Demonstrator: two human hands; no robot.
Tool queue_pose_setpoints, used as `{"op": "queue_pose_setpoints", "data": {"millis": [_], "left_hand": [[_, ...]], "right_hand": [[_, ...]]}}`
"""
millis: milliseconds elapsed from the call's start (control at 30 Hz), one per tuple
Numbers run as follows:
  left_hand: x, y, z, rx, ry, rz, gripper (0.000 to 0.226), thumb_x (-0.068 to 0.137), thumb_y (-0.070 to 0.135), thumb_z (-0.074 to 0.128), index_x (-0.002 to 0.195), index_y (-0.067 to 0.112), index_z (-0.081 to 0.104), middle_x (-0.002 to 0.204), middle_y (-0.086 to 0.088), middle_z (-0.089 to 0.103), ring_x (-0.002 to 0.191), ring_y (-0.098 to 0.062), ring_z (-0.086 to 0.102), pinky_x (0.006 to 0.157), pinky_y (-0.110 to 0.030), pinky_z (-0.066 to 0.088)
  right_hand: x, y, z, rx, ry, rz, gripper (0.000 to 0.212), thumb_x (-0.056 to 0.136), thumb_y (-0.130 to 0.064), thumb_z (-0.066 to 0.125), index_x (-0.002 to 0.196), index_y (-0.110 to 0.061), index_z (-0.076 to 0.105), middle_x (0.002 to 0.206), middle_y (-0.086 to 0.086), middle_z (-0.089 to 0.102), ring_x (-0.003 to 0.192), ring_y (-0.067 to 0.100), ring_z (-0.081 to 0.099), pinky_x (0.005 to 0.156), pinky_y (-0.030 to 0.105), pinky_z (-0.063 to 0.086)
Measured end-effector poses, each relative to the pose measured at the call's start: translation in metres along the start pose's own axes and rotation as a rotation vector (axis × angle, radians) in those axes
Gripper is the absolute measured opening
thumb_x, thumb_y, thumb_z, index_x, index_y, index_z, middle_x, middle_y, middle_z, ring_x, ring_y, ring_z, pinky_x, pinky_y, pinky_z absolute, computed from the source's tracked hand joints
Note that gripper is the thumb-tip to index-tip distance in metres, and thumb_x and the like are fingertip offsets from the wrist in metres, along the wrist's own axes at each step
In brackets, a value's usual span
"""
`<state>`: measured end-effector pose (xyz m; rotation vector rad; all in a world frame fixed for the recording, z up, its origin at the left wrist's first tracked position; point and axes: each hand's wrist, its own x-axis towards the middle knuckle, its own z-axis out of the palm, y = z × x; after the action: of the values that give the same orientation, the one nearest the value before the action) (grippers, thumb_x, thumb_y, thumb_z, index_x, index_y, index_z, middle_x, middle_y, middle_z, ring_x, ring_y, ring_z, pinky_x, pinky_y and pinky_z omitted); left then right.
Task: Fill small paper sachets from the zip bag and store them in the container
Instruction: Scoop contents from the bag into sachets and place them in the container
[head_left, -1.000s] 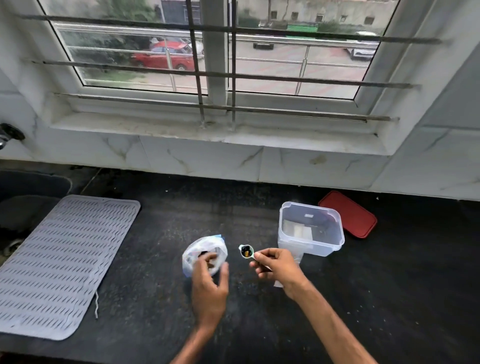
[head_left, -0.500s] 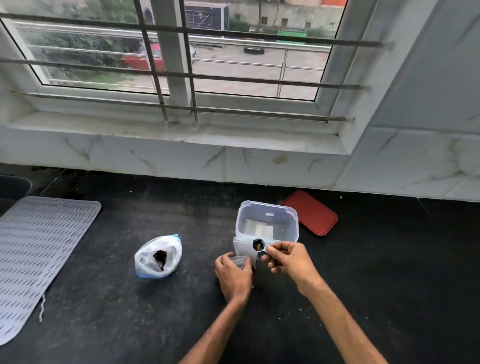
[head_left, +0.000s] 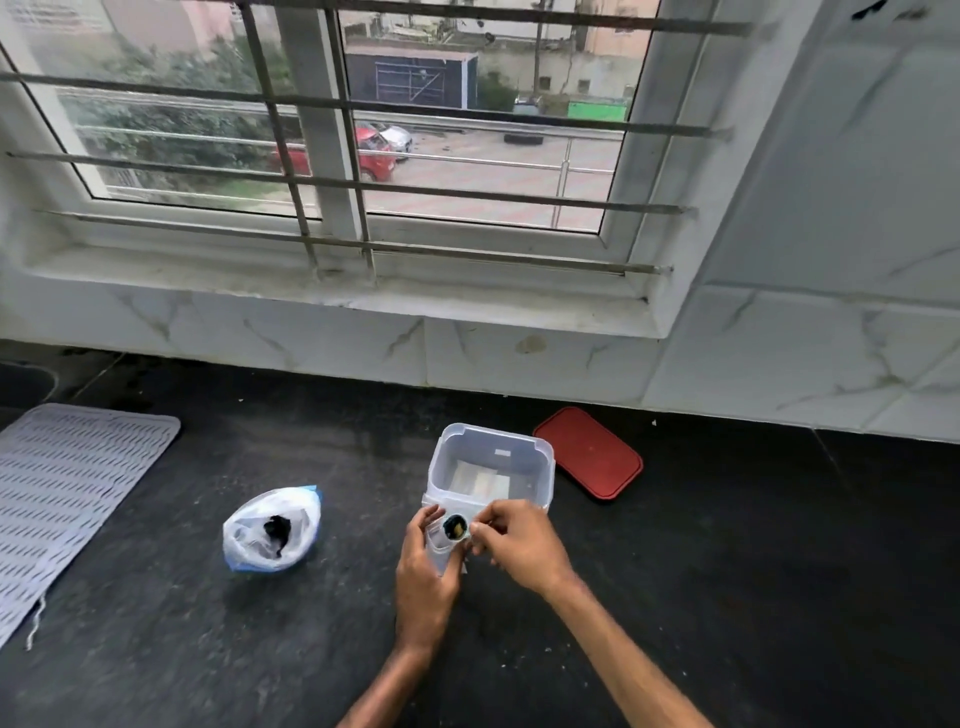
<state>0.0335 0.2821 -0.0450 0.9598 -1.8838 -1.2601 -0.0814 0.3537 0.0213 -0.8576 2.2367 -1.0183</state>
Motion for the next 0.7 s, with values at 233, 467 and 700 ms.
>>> {"op": "queue_pose_setpoints", "data": {"millis": [233,467,700], "left_hand": [[0.002,0.013,0.011,-0.012,-0.006,0.087,0.054,0.083,0.008,0.074,0.130,0.017,0.052,0.124,0.007,0.062,0.110,0.005,0.059,0.086,0.003,0.038],[0.004,0.014,0.013,-0.061,-0.001,0.090,0.055,0.082,0.006,0.074,0.131,0.017,0.052,0.123,0.008,0.061,0.106,-0.008,0.062,0.081,0.002,0.042],[0.001,0.008,0.008,-0.089,0.014,0.081,0.056,0.081,0.010,0.076,0.128,0.027,0.050,0.125,0.017,0.060,0.113,0.008,0.057,0.090,-0.005,0.043]], "right_hand": [[-0.003,-0.008,-0.005,-0.579,0.182,-0.386,0.011,0.090,-0.017,0.058,0.090,-0.013,0.068,0.092,0.006,0.071,0.091,0.024,0.063,0.069,0.038,0.055],[0.001,0.001,-0.003,-0.559,0.259,-0.475,0.005,0.085,-0.020,0.066,0.088,-0.019,0.070,0.090,-0.004,0.069,0.088,0.015,0.057,0.063,0.033,0.057],[0.001,0.003,-0.003,-0.321,0.233,-0.342,0.013,0.087,-0.035,0.066,0.092,-0.025,0.073,0.093,-0.008,0.072,0.087,0.008,0.064,0.076,0.026,0.052]]}}
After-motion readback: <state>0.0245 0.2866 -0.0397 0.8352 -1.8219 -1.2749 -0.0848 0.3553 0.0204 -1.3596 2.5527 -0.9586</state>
